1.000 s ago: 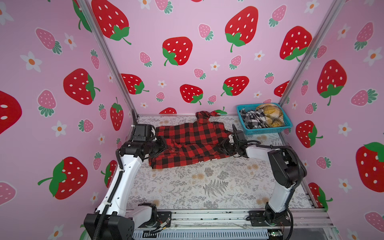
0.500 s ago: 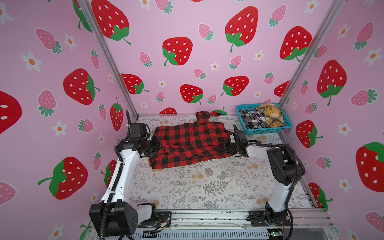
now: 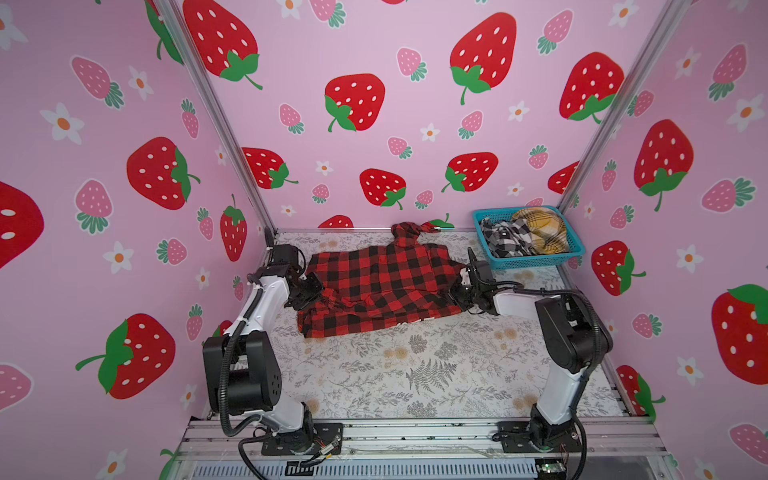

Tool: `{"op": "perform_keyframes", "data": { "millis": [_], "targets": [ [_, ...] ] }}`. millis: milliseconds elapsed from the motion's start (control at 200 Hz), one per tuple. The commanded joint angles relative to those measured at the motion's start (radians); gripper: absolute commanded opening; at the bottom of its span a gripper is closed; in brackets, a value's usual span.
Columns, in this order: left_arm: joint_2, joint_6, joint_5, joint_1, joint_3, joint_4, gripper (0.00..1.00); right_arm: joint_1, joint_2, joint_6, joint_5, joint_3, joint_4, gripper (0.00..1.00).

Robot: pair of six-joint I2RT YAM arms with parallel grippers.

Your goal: Fold and stack the long sleeve shirts

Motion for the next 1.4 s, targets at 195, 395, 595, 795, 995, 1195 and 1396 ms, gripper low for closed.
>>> {"op": "perform_keyframes", "data": {
  "millis": [195,395,595,795,995,1195,1396],
  "targets": [
    [0.075,0.017,-0.06,0.069,-0.143,0.068,0.0,0.021,0.046,0.01,-0.033,-0.118,0.179,0.0],
    [0.111,-0.019,-0.019,0.074,-0.105,0.116,0.0,0.026,0.032,0.013,-0.036,-0.12,0.194,0.0],
    [0.14,0.014,-0.052,0.076,0.018,0.027,0.0,0.026,0.019,0.021,-0.035,-0.088,0.18,0.0],
    [0.127,0.037,-0.095,0.088,0.03,-0.008,0.0,0.031,0.002,0.01,-0.021,-0.073,0.148,0.0],
    [0.136,0.053,-0.124,0.103,-0.05,-0.01,0.0,0.065,0.024,0.007,-0.015,-0.082,0.15,0.0],
    [0.149,0.066,-0.163,0.105,-0.085,0.008,0.0,0.086,0.039,0.014,0.0,-0.101,0.157,0.08],
    [0.178,0.064,-0.155,0.106,-0.077,0.007,0.0,0.082,-0.035,-0.006,0.028,-0.141,0.126,0.51]
  ]
}}
